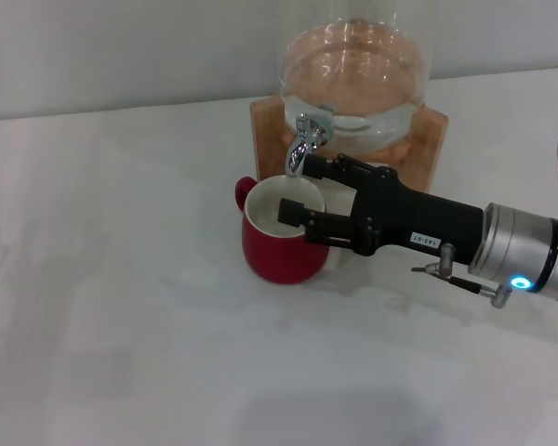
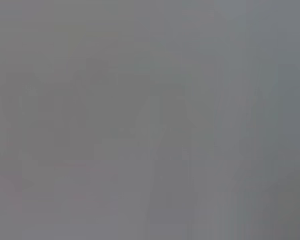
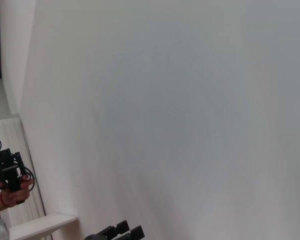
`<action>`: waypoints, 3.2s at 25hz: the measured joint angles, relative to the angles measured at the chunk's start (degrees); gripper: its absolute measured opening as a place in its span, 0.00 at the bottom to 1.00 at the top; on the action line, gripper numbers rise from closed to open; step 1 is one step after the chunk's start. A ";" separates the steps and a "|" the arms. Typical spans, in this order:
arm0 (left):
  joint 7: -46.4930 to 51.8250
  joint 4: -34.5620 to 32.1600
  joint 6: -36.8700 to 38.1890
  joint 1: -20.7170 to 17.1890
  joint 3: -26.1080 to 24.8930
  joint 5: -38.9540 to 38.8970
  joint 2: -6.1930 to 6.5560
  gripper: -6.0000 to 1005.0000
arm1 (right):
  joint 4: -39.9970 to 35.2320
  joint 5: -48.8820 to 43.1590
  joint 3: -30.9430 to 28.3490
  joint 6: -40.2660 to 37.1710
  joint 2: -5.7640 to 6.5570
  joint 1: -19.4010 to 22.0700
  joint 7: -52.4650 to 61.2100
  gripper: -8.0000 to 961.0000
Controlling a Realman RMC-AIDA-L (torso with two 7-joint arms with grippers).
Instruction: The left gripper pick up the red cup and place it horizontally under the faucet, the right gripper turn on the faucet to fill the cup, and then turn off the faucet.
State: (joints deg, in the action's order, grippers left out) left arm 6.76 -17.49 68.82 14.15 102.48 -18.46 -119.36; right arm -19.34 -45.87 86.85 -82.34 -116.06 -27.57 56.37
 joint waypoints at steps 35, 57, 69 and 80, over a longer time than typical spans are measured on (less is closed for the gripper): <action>0.00 0.00 0.00 -0.01 0.09 0.10 0.00 0.88 | 0.00 0.54 -0.22 1.31 -0.05 -0.55 0.06 0.91; 0.00 0.00 -0.04 0.60 0.09 0.09 0.09 0.88 | 0.00 0.70 -0.26 0.75 0.05 -0.63 0.06 0.91; 0.00 0.55 -0.21 0.81 0.09 0.09 0.10 0.88 | 0.00 0.80 -0.31 0.88 0.05 -0.33 0.02 0.91; 0.00 0.70 -0.14 0.88 0.08 0.09 0.10 0.88 | 0.00 1.52 -0.29 0.73 0.14 -0.12 -0.16 0.91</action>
State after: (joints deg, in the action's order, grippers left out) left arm 6.76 -16.79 68.68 15.03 102.56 -18.37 -119.26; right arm -19.33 -44.35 86.56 -81.61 -115.92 -27.68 56.21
